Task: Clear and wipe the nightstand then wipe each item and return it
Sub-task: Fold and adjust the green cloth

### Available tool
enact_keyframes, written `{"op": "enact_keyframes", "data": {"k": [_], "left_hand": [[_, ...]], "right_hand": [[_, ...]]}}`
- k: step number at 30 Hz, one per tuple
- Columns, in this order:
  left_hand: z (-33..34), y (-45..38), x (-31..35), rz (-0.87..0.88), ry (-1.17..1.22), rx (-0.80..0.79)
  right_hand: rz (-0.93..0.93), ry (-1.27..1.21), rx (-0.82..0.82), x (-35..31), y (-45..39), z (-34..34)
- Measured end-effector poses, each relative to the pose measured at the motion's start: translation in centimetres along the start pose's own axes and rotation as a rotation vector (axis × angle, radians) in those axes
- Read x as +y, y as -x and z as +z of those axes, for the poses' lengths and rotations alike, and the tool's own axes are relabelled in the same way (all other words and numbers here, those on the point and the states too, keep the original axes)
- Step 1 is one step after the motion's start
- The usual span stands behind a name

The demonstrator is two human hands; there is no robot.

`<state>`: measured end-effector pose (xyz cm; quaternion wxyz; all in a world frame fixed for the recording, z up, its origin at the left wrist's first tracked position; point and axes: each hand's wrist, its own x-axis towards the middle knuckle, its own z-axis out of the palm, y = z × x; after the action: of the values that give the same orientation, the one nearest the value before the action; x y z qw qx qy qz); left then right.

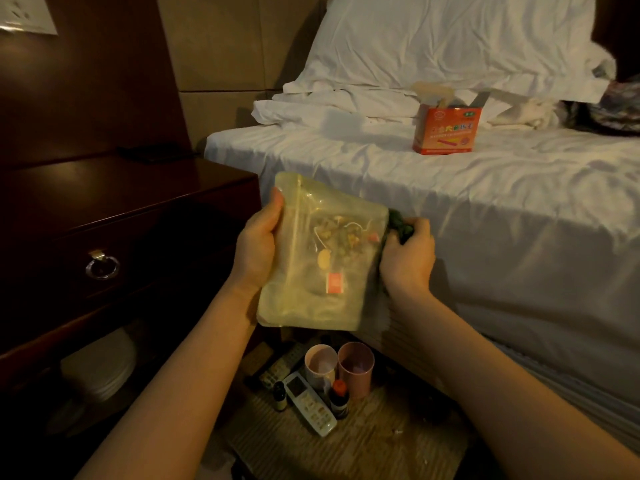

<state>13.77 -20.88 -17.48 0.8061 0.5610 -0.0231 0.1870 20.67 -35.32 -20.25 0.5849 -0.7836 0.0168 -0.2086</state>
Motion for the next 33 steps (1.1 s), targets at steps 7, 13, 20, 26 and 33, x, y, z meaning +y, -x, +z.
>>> {"op": "enact_keyframes", "data": {"k": [7, 13, 20, 26, 33], "left_hand": [[-0.1, -0.5, 0.3, 0.012, 0.032, 0.038], [1.4, 0.0, -0.5, -0.118, 0.127, -0.036], [0.0, -0.5, 0.2, -0.177, 0.166, 0.237], [-0.4, -0.7, -0.5, -0.217, 0.193, 0.300], [2.5, 0.5, -1.9, -0.294, 0.373, 0.196]], "right_hand": [[-0.319, 0.007, 0.130, -1.9, 1.1, -0.5], [-0.700, -0.016, -0.158, -3.6, 5.1, 1.6], [-0.762, -0.098, -0.553, -2.4, 8.5, 1.1], [-0.574, -0.185, -0.566, -1.8, 8.8, 2.1], [-0.474, -0.152, -0.396, -3.8, 4.5, 2.5]]}}
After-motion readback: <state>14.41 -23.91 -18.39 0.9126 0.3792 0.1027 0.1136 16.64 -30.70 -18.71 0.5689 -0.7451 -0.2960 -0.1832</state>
